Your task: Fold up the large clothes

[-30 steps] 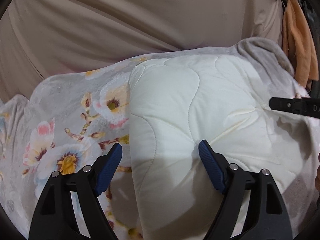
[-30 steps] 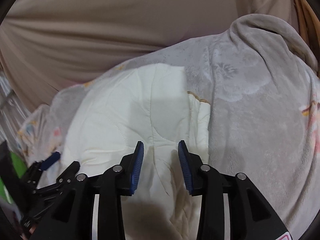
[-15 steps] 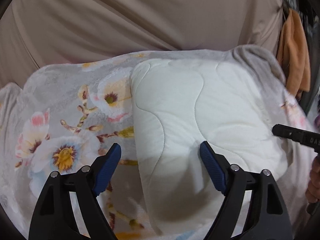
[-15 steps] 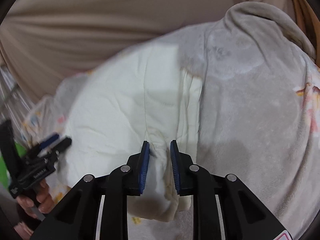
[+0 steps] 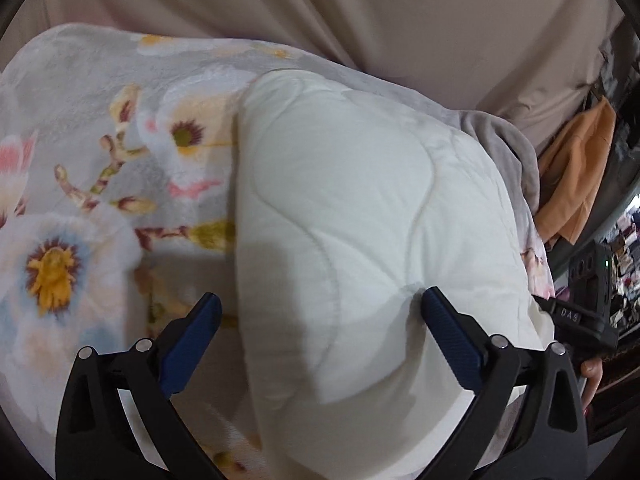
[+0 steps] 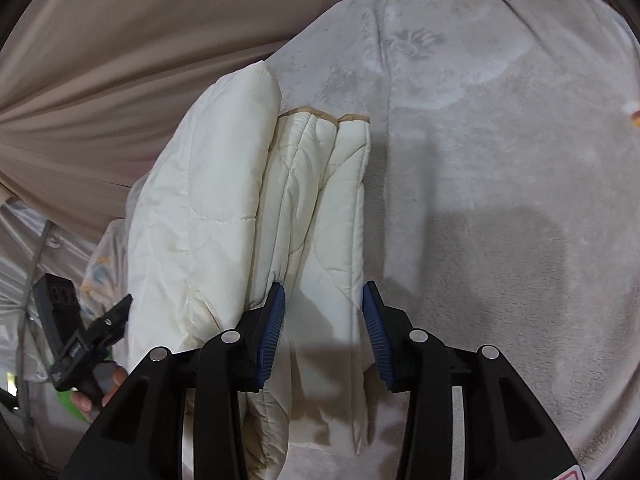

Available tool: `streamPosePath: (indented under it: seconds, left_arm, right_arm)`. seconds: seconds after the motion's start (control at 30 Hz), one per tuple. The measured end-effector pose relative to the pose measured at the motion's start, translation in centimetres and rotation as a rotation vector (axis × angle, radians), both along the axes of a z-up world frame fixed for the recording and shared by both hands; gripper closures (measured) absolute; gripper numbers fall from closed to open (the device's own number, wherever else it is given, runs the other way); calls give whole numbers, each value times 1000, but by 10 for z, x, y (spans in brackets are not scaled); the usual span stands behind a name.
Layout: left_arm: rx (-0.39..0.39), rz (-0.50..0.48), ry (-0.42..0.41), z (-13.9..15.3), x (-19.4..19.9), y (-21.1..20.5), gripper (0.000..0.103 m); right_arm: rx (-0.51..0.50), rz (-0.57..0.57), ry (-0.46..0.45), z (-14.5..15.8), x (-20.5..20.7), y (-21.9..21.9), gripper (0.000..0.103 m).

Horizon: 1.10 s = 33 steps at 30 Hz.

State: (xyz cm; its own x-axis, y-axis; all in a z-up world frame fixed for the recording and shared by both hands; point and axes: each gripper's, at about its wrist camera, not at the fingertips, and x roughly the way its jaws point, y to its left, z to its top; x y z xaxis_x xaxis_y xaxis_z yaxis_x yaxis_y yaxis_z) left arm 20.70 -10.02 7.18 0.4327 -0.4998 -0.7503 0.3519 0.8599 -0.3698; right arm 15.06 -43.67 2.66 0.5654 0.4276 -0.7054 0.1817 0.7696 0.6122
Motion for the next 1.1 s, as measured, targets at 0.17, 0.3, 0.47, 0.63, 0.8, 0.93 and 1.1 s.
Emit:
streamPosePath:
  seconds: [0.17,0.3,0.47,0.63,0.8,0.93,1.1]
  left_arm:
    - [91,-18,-77,4,-9,-26,5]
    - [134,-8,-111,3,-10,-34,5]
    - [171,-2,-141,0,-12,-39,5]
    - [190,5,-164,-2,-12,-43,5]
    - [214,-29,-213,6,-22,-47,23]
    - [242,-47,-268,22,-35,-46,46]
    - [205,-68,-299,48,-51,-36,58]
  right_arm:
    - [85,20,-6,-2,4,-7,57]
    - [79,42,-2,-8,10,1,54]
    - [42,55,6,-14,23,17,54]
    - [7,62,1,-15,37,29,54]
    - [-67,91,-43,-2,34,49,90]
    - [-168,71,-108,25,23,67,93]
    - [-221,42,-215,64,-4,76,94]
